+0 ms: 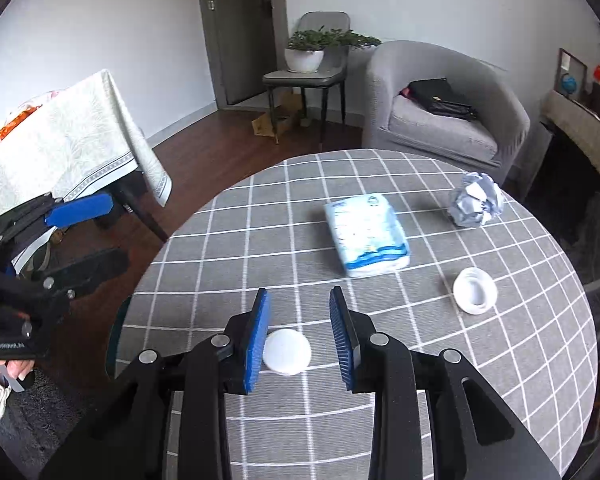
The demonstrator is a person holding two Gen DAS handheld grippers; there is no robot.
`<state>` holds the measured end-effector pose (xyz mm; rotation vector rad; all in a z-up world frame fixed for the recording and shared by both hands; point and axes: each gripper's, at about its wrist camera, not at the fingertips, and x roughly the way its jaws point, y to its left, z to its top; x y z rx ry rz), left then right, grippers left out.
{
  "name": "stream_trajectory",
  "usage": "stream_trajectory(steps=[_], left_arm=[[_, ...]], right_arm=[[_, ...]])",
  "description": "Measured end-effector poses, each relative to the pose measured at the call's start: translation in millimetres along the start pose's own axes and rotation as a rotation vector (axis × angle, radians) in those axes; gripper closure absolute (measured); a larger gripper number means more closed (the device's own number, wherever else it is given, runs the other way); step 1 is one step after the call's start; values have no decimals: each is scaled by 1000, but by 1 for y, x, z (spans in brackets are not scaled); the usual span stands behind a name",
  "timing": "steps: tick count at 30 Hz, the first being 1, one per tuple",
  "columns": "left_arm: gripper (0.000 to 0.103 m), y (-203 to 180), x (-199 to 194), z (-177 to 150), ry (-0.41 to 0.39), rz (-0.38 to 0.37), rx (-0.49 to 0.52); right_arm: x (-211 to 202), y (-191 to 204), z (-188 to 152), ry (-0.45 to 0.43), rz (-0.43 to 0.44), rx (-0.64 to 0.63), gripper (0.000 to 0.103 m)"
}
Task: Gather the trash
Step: 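Lift both tools from the bin and reach toward the white lids, then grasp the small white bottle cap with the left tool while the right tool grasps the white lid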
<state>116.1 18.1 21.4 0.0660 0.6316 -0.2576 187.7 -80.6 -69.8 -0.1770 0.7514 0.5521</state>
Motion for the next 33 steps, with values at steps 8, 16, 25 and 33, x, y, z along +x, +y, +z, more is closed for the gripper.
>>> stream_trajectory(steps=[8, 16, 25, 33], left_arm=[[29, -30, 30, 3, 60, -82, -1], [29, -55, 58, 2, 134, -120, 17], [44, -69, 76, -6, 195, -151, 25], [67, -77, 86, -6, 197, -112, 42]], right_arm=[[-15, -43, -10, -7, -56, 53, 58], [-17, -80, -18, -2, -81, 105, 49], [-18, -105, -30, 10, -104, 160, 40], [-6, -114, -34, 39, -120, 164, 39]])
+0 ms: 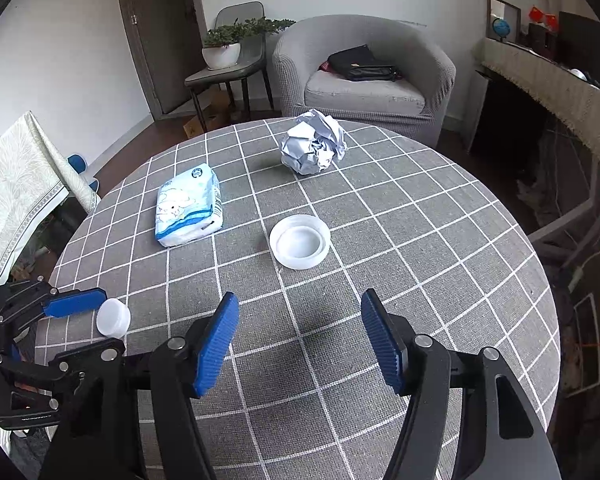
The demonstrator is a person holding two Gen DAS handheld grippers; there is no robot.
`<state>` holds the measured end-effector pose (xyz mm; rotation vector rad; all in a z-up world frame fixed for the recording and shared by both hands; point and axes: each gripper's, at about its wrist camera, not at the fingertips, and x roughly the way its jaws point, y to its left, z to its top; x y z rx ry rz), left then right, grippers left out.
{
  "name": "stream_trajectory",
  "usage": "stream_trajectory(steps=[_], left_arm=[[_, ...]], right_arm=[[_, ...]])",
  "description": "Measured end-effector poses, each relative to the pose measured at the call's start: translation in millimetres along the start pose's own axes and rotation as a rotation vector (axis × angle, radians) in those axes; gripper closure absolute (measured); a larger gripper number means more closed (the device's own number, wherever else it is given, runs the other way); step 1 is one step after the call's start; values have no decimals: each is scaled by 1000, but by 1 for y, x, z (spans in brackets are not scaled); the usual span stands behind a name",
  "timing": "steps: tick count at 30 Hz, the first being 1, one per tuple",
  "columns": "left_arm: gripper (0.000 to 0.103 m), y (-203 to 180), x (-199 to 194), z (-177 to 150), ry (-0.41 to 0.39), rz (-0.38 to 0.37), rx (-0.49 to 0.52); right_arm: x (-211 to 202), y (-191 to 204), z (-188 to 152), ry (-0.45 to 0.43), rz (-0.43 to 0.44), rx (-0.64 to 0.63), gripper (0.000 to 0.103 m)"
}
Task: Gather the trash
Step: 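Grasp the small white bottle cap with the left tool while the right tool grasps the white lid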
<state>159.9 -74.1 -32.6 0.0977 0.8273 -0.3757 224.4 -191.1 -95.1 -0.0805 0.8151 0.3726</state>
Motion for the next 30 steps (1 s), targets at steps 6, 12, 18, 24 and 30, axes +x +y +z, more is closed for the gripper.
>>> stream_trajectory(steps=[6, 12, 18, 24, 30], left_arm=[[71, 0, -2, -1, -6, -8, -5], [71, 3, -4, -1, -11, -23, -20], [71, 10, -11, -1, -25, -42, -50], [71, 19, -13, -3, -20, -51, -79], [71, 26, -18, -3, -28, -48, -93]], right_arm=[[11, 1, 7, 5, -7, 5, 39], [21, 3, 16, 17, -25, 1, 39], [27, 1, 23, 24, -42, 11, 44], [34, 8, 29, 40, -70, -14, 51], [36, 8, 31, 36, -71, -9, 63]])
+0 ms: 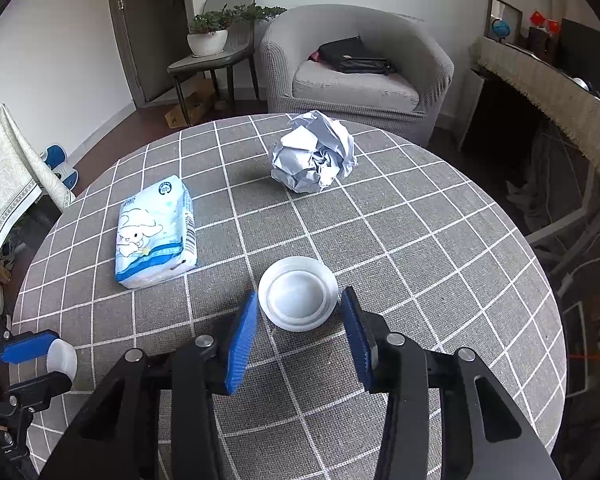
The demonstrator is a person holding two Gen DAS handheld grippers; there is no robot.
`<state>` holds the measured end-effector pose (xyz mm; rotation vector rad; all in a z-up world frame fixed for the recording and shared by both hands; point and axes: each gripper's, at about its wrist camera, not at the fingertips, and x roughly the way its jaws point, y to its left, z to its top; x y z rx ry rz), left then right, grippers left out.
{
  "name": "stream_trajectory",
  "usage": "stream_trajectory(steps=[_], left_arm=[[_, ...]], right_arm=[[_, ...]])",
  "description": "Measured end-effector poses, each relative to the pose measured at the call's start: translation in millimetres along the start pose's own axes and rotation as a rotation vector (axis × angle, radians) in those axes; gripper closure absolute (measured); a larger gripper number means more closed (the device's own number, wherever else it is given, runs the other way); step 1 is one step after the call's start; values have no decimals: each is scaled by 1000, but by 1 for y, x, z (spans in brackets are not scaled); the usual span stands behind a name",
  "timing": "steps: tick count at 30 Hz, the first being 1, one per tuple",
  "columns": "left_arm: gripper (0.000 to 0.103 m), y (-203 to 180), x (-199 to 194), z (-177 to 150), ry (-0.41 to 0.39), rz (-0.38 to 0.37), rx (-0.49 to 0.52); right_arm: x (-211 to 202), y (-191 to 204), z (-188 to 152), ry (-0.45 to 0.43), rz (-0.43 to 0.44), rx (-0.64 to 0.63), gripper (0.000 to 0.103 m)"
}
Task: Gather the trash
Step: 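Grasp the small white bottle cap with the left tool while the right tool grasps the white lid, then carry the cap and lid over the teal bin with both tools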
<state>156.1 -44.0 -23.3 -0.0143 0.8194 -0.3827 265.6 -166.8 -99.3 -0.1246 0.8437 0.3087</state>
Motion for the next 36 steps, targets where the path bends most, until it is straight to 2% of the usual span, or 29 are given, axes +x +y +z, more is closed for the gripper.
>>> stream_trajectory(steps=[11, 18, 28, 36], left_arm=[[71, 5, -7, -4, -3, 25, -13], [71, 7, -22, -16, -7, 33, -21], [71, 9, -51, -41, -29, 62, -7], [71, 30, -72, -62, -39, 86, -28]], right_arm=[[-9, 6, -5, -10, 10, 12, 63], [-30, 13, -19, -33, 27, 36, 63], [-53, 50, -44, -53, 60, 6, 63], [-75, 87, -57, -84, 126, 5, 63]])
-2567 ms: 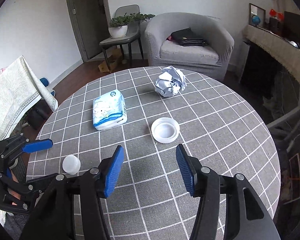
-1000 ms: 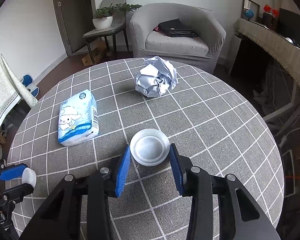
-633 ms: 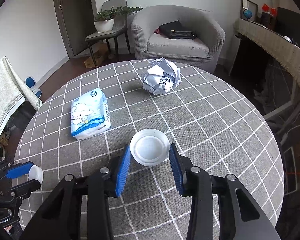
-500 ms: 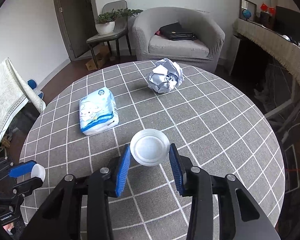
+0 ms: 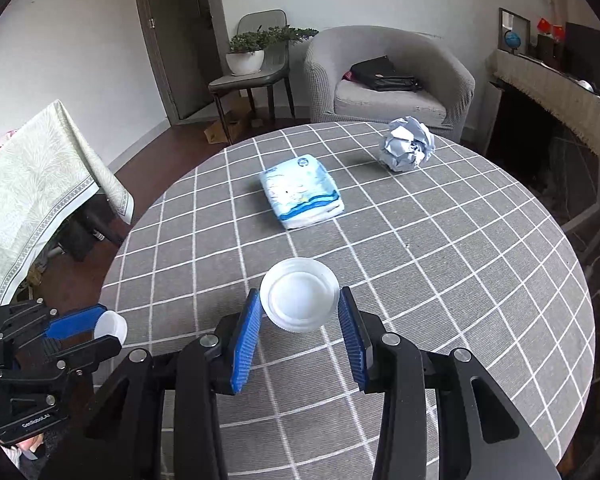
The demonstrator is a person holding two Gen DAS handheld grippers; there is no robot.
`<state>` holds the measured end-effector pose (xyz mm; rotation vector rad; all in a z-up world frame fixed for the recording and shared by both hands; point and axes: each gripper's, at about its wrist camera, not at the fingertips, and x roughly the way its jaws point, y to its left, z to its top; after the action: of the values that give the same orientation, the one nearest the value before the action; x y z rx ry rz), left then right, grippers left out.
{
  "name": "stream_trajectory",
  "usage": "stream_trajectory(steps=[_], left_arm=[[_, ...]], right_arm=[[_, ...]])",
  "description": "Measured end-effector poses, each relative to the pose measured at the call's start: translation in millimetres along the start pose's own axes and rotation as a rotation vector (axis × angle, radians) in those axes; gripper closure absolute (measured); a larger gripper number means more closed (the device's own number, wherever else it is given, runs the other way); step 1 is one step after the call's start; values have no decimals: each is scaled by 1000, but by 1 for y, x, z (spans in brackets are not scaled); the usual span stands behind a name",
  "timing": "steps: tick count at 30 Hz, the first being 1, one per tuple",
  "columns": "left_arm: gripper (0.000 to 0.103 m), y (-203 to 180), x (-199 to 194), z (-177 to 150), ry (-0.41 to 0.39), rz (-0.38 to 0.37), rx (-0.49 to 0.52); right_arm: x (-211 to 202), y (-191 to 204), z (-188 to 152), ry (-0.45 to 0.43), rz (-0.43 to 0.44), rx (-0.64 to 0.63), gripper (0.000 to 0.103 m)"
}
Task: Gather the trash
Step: 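Carry the cap and lid over the teal bin with both tools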
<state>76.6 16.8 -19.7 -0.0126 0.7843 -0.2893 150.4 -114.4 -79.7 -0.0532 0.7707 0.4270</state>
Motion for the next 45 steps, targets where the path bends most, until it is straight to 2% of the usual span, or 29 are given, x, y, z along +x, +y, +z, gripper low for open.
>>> stream_trajectory(steps=[15, 25, 34, 45], left_arm=[[71, 56, -21, -28, 2, 71, -50], [71, 105, -16, -48, 43, 129, -109], [71, 154, 1, -76, 130, 176, -153], [71, 193, 32, -123, 301, 165, -217]], right_arm=[[4, 88, -6, 0, 84, -84, 63], [11, 133, -1, -8, 164, -122, 63], [29, 173, 6, 6, 212, -153, 63], [69, 216, 5, 80, 242, -211, 63]])
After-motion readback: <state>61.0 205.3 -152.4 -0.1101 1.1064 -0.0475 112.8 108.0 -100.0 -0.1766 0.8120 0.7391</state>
